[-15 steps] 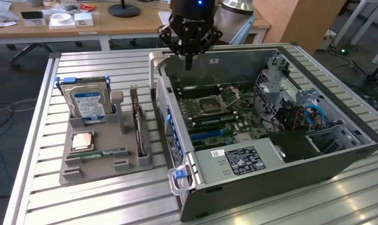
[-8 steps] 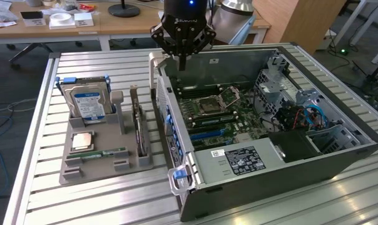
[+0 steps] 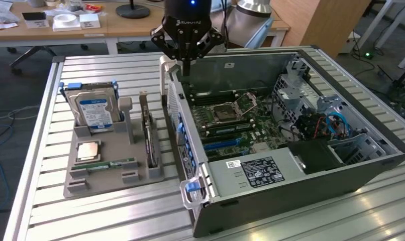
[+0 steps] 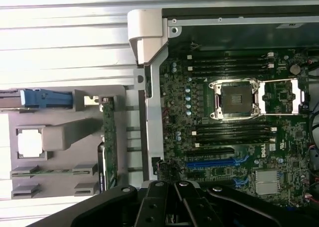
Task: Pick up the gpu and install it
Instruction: 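Reach for the gpu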
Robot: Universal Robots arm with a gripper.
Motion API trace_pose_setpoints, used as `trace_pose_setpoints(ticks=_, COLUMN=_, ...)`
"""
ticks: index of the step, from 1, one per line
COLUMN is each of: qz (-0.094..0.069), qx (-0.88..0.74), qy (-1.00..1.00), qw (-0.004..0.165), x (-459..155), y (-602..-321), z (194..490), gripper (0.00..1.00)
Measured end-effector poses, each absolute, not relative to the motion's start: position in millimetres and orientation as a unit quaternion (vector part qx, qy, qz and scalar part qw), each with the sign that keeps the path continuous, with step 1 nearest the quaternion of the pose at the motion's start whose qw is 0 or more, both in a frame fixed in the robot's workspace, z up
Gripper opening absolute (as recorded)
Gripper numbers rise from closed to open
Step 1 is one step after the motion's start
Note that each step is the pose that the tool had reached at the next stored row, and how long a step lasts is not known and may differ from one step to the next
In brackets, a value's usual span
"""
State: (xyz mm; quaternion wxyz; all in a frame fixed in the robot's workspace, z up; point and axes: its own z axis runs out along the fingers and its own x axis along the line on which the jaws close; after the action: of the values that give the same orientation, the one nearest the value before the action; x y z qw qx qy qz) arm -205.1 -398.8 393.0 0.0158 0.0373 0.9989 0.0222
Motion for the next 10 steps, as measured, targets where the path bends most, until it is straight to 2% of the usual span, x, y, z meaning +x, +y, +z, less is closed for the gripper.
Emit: trace_pose_setpoints(ticks=10, qz=0.022, qx=0.037, qy=0.999, qw=0.017, x=-220, y=-399, z=393, gripper=0.11)
